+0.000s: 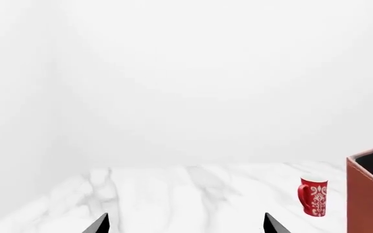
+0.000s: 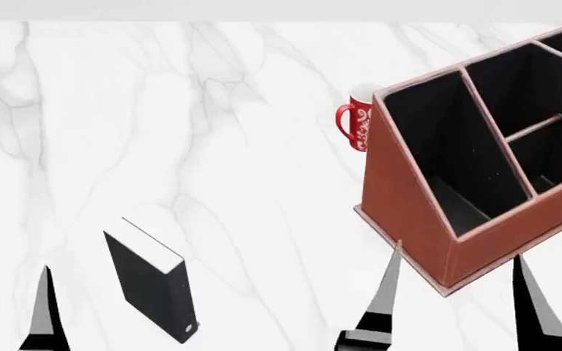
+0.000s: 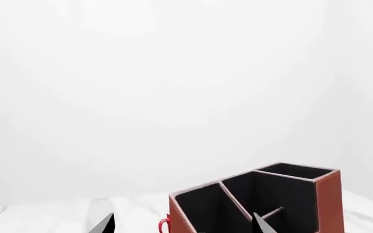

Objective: Pick up the book and place it in the left compartment of the caddy.

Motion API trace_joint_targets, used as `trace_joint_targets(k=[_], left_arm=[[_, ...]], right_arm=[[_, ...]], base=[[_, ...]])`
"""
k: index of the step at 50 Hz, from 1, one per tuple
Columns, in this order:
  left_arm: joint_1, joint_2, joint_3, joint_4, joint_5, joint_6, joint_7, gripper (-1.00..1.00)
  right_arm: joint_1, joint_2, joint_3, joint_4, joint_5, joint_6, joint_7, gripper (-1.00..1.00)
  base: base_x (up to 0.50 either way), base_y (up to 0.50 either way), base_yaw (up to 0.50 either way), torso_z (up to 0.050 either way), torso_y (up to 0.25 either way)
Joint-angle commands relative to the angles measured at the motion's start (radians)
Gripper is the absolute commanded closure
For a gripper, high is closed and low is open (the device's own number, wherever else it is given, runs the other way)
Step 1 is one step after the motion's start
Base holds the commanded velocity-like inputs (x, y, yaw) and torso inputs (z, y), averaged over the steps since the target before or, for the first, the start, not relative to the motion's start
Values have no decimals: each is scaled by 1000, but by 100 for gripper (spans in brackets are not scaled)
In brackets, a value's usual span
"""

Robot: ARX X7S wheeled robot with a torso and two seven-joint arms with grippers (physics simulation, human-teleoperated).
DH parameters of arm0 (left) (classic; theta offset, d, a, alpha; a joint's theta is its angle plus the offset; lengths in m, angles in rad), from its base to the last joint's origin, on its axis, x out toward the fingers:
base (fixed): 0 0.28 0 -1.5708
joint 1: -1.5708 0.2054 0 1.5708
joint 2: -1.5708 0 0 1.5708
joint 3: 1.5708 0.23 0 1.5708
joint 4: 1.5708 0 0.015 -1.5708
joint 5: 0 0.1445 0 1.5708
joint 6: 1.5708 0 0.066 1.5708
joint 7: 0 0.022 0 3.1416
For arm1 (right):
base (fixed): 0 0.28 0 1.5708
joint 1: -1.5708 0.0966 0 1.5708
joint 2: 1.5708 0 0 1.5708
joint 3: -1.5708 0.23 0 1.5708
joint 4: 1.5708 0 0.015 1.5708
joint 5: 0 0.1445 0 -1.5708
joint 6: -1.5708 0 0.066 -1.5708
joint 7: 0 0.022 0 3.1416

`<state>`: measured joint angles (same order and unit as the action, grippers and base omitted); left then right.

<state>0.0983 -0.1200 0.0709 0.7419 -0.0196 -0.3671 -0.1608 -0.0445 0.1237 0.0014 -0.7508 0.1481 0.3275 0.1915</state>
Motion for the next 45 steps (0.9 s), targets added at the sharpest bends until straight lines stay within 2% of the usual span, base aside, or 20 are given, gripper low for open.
trace_joint_targets(k=[1, 25, 45], left_arm=[[-3, 5, -13, 59, 11, -5, -3, -100], [-4, -22, 6, 107, -7, -34, -34, -100], [-5, -40, 16, 122, -20, -46, -56, -100]], right_arm=[[13, 7, 101, -129, 49, 59, 16, -100], [1, 29, 173, -156, 121, 52, 56, -100], [-6, 48, 158, -154, 153, 27, 57, -100]], base=[[0, 0, 0, 0, 0], [0, -15, 0, 0, 0], [0, -477, 0, 0, 0]])
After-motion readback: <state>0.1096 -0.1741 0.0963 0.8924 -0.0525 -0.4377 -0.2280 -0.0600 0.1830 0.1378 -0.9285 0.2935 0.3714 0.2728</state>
